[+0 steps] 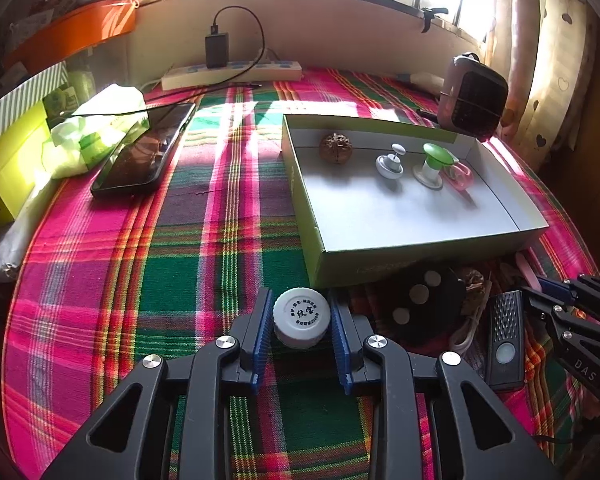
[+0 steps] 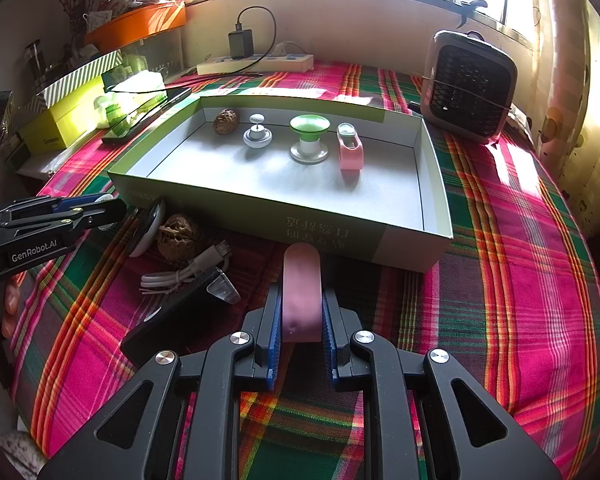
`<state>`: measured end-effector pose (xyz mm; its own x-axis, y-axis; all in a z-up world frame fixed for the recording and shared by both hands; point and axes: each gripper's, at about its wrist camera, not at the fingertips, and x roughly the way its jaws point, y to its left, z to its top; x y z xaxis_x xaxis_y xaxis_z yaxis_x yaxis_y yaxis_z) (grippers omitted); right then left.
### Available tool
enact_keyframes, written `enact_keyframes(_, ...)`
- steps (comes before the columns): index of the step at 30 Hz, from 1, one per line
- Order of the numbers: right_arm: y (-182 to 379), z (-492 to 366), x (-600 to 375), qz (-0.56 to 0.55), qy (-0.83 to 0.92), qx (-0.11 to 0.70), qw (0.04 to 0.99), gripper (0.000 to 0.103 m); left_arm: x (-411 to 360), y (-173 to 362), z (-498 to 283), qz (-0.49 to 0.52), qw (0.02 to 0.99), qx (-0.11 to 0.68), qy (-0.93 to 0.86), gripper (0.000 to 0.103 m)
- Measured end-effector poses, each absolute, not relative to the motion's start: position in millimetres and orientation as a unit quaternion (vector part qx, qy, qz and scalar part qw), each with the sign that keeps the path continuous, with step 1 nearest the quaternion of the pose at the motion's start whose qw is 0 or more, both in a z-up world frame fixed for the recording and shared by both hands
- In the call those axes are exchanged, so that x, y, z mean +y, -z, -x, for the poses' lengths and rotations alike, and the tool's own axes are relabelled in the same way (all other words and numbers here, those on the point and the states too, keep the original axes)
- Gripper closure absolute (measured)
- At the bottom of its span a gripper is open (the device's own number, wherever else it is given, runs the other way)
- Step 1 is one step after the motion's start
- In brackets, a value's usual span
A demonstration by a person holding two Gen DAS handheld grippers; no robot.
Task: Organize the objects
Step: 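Lift and carry the white jar and pink piece over the box with both tools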
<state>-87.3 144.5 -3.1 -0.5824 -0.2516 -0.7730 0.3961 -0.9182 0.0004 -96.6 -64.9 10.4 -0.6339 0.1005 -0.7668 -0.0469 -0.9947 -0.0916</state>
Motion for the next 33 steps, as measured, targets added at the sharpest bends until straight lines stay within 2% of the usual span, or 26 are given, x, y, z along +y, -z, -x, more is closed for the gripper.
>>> enact_keyframes(33,-9.6,82.1,147.4,-0.408,0.892,0.072,0.183,0.084,-62.1,-30.1,88.3,0.407,0.056,-0.035,-0.911,0.078)
